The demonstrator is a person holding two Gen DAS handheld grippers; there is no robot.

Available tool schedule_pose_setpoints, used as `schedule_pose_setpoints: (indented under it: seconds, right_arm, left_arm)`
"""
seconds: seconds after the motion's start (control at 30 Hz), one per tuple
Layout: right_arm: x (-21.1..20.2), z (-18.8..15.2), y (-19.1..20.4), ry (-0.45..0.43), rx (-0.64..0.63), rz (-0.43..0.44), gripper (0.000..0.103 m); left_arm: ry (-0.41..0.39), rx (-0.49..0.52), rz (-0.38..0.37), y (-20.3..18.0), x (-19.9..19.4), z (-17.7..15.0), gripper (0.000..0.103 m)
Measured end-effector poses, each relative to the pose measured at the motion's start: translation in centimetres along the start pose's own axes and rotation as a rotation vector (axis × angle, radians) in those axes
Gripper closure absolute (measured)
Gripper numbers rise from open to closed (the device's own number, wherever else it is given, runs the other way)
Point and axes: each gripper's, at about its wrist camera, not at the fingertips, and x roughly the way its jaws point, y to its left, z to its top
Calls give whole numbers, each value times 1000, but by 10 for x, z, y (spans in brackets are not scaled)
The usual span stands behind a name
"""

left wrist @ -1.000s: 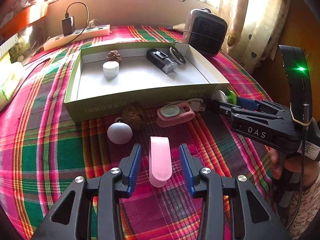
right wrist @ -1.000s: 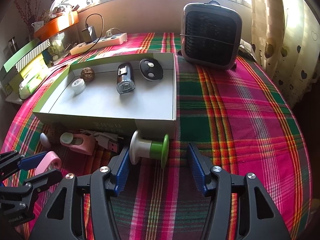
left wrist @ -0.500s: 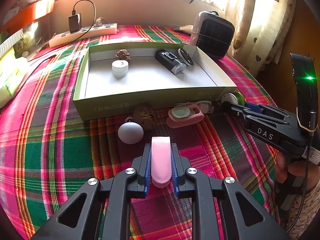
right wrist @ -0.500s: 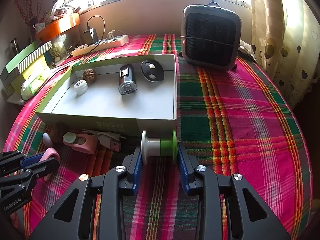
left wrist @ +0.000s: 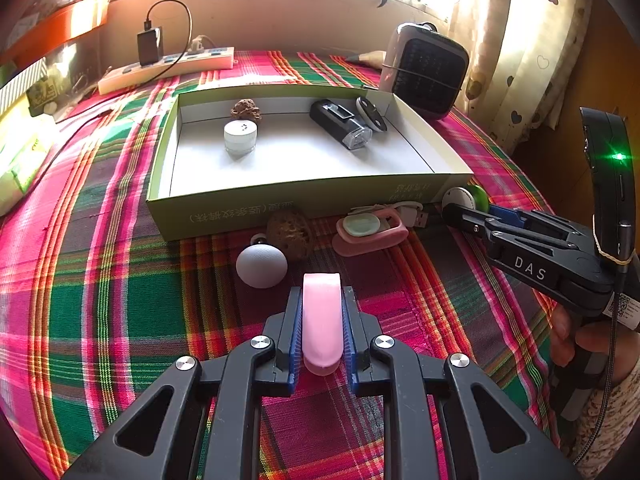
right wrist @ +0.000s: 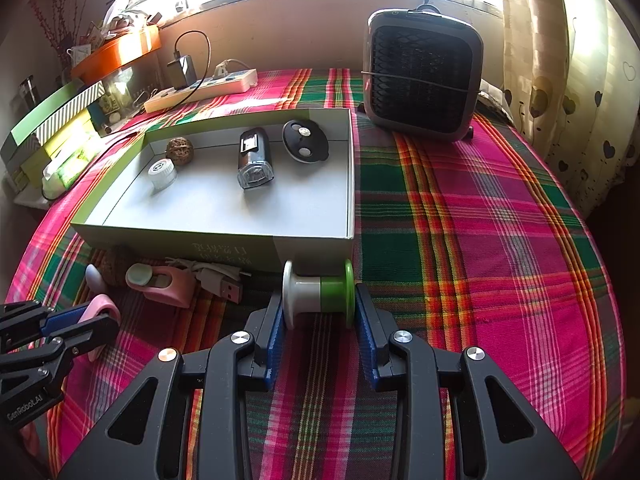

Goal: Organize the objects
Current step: 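Close left tool on the pink clip while right tool closes on the green spool, then carry the pink clip and green spool with both tools into the green box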

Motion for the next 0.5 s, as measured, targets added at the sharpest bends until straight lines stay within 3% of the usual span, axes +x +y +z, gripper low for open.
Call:
schedule_pose_setpoints:
  seconds: [0.5]
  right_arm:
    - [-13,-1,2,-30,-6,16,70]
  left_arm:
    - [-28,4,-4,0,-12,1,87]
